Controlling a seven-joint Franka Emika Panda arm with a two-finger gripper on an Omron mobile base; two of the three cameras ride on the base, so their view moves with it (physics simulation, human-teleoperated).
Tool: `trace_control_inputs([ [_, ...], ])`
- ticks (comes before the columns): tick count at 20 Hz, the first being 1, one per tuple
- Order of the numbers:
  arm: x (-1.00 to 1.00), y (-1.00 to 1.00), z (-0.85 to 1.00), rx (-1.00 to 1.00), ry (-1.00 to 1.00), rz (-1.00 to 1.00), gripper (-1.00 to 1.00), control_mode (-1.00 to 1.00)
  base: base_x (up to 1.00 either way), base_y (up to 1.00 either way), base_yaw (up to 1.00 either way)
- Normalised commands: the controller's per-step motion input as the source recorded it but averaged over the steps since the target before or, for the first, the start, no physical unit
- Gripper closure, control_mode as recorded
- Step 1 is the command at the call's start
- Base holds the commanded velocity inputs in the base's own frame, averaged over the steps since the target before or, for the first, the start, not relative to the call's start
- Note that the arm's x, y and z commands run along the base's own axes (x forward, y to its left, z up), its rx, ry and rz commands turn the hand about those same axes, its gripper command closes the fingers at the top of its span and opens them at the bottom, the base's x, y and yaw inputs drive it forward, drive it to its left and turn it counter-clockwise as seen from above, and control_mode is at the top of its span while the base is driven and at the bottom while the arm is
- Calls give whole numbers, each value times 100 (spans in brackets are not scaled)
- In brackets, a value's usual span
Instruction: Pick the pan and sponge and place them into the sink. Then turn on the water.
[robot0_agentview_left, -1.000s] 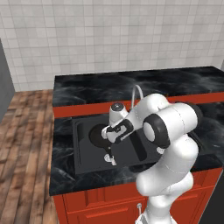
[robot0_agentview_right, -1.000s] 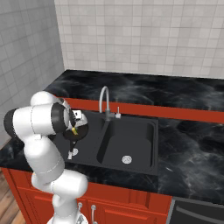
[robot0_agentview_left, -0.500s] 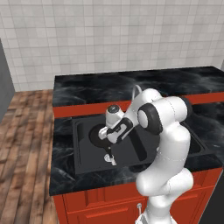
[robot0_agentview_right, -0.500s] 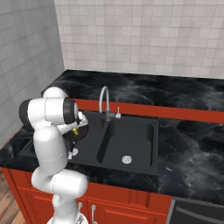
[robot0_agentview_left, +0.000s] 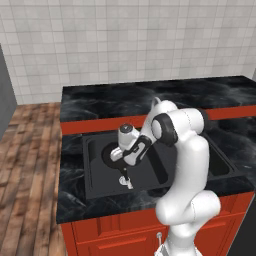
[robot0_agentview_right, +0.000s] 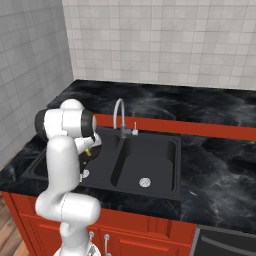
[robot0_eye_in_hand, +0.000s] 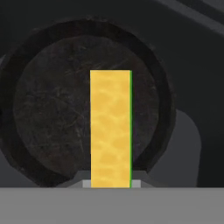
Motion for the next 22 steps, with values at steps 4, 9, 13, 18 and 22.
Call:
trace_control_inputs([
  [4, 18, 4, -17, 0, 0, 0, 100, -100, 0, 0, 0],
  [9, 17, 3, -1, 0, 0, 0, -100, -100, 0, 0, 0],
  [13, 8, 0, 13, 0, -1, 0, -100, -100, 0, 0, 0],
  [18, 0, 0, 52, 0, -3, 0, -100, -100, 0, 0, 0],
  [22, 0, 0, 69, 0, -4, 0, -100, -100, 0, 0, 0],
])
